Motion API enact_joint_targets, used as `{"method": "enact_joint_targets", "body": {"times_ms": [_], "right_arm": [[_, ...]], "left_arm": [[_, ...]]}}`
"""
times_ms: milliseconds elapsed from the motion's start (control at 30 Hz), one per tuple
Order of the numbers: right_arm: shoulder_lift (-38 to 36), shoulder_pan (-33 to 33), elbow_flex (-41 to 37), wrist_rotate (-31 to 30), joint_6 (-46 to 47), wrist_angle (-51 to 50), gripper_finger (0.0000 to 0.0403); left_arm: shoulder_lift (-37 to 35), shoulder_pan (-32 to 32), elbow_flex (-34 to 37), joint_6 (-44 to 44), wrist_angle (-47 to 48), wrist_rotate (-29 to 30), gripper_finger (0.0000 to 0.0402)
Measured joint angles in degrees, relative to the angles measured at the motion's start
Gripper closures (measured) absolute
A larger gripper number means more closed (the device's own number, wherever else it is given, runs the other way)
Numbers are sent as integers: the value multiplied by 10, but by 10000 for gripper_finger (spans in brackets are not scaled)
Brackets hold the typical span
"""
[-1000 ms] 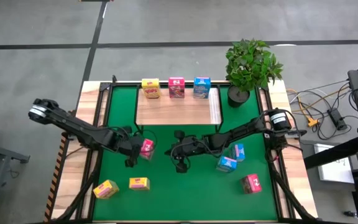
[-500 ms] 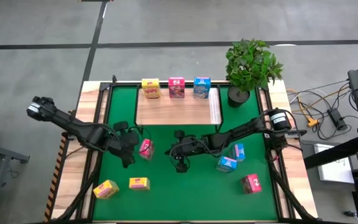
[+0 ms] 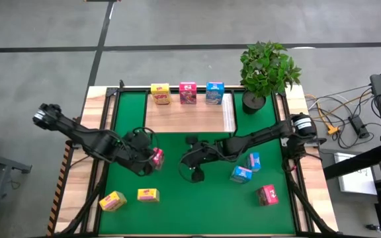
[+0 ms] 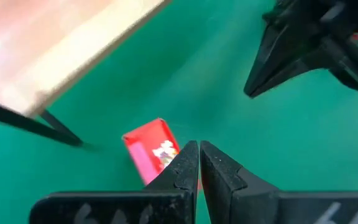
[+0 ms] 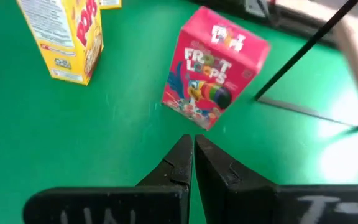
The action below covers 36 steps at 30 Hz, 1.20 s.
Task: Stack cereal on shelf
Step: Put the top red cereal box on the shelf aligned with the other red cereal box
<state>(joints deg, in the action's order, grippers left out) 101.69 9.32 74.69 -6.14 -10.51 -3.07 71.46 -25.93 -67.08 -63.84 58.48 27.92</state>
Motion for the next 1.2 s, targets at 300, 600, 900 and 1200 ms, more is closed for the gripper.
{"method": "enact_joint_targets", "body": {"times_ms": [300, 600, 900, 1200], "right_arm": [[-98, -2, -8, -1, -12, -7, 394], [-170, 12, -73, 1, -22, -10, 394], [-229, 16, -128, 1, -15, 11, 394], [-251, 17, -150, 1, -15, 35, 394]], "left_arm": [[61, 3, -74, -83, 59, -23, 365], [149, 5, -151, -186, 199, -72, 223], [194, 20, -157, -199, 203, -75, 125], [224, 38, -156, -165, 195, -67, 123]]}}
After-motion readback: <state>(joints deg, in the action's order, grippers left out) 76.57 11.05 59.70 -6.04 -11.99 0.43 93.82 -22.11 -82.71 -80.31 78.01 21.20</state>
